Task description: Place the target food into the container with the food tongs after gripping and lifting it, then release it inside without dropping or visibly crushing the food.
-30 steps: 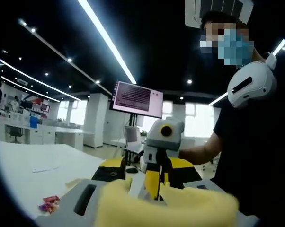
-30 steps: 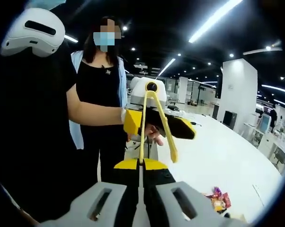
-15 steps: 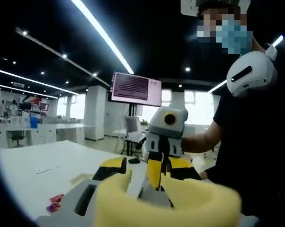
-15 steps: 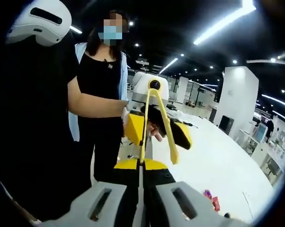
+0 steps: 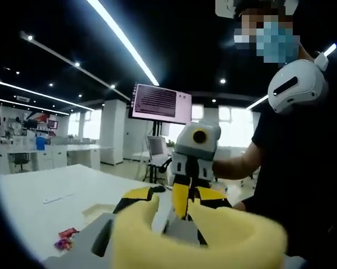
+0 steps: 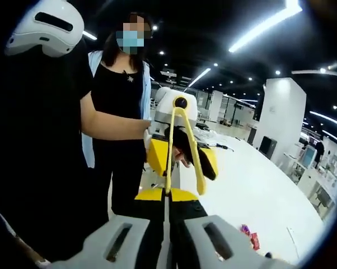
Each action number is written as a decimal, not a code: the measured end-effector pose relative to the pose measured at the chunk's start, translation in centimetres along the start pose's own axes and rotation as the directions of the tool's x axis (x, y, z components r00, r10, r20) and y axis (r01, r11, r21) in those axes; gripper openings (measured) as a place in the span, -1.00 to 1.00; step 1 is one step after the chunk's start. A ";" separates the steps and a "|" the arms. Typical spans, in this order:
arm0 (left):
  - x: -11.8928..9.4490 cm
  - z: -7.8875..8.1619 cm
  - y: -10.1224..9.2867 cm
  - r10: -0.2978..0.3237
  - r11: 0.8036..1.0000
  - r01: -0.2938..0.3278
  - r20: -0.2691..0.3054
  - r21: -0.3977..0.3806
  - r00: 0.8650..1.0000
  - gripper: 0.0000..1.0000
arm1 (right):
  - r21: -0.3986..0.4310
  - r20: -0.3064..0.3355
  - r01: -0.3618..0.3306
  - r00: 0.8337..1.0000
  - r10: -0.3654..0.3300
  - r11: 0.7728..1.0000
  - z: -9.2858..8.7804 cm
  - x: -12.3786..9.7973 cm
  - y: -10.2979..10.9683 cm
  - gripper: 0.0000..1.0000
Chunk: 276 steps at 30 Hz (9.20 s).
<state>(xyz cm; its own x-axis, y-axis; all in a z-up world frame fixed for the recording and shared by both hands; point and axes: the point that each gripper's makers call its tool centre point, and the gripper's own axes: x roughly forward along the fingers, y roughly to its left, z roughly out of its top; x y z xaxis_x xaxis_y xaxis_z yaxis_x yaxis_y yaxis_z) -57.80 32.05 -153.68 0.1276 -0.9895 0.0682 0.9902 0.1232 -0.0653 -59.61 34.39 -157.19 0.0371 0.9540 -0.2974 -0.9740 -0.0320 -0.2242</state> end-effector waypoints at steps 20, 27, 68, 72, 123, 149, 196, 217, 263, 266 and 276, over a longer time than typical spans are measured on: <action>-0.8 -2.2 2.5 0.112 0.994 -0.112 -0.068 -0.004 0.991 -0.59 | 0.304 0.145 0.143 0.970 -0.194 0.942 -1.7 -3.8 -3.1 -0.85; -1.6 -3.8 4.1 0.155 0.987 -0.157 -0.063 -0.031 0.986 -0.67 | 0.507 0.181 0.251 0.904 -0.387 0.824 -4.8 -6.0 -4.1 -0.82; -1.5 -14.1 15.8 0.313 0.949 -0.315 -0.229 0.028 0.922 -0.54 | 0.679 -0.015 0.446 0.803 -0.596 0.583 -11.6 -9.7 -1.8 -0.81; -1.2 -15.3 17.2 0.308 0.950 -0.310 -0.260 0.035 0.915 -0.54 | 0.682 -0.031 0.463 0.791 -0.611 0.566 -12.1 -10.5 -1.8 -0.82; 0.2 -26.3 24.9 0.153 0.984 -0.062 -0.619 0.167 0.770 -0.54 | 0.693 -0.125 0.526 0.762 -0.636 0.494 -15.1 -12.2 -3.7 -0.85; 0.0 -27.2 25.1 0.122 0.987 -0.027 -0.628 0.158 0.768 -0.53 | 0.499 -0.331 0.774 0.587 -0.739 0.391 -20.8 -16.1 -5.9 0.32; 1.1 -26.3 24.2 0.224 0.975 -0.183 -0.536 0.130 0.814 -0.62 | 0.398 -0.431 0.880 0.430 -0.793 0.261 -26.5 -16.9 -7.4 0.99; 1.9 -23.4 23.7 0.254 0.967 -0.209 -0.500 0.145 0.828 -0.62 | 0.387 -0.427 0.873 0.454 -0.782 0.296 -26.3 -16.4 -7.3 0.99; 12.9 -17.9 25.3 0.188 0.975 -0.096 -0.521 0.199 0.833 -0.61 | 0.431 -0.395 0.860 0.451 -0.800 0.273 -26.1 -16.5 -7.3 0.99; 13.6 -18.1 25.0 0.180 0.977 -0.088 -0.525 0.196 0.832 -0.61 | 0.435 -0.394 0.859 0.452 -0.800 0.271 -26.1 -16.5 -7.3 0.99; 16.0 -18.0 25.3 0.165 0.978 -0.068 -0.534 0.198 0.829 -0.61 | 0.444 -0.392 0.854 0.457 -0.799 0.270 -26.1 -16.4 -7.2 0.99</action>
<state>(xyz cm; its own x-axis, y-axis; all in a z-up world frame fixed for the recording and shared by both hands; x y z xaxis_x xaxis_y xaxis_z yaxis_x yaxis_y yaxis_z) -31.74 17.92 -172.15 0.2393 -0.8406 -0.4858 0.9709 0.2023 0.1282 -47.35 11.22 -174.94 0.8823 0.3442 -0.3209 -0.3308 0.9387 0.0971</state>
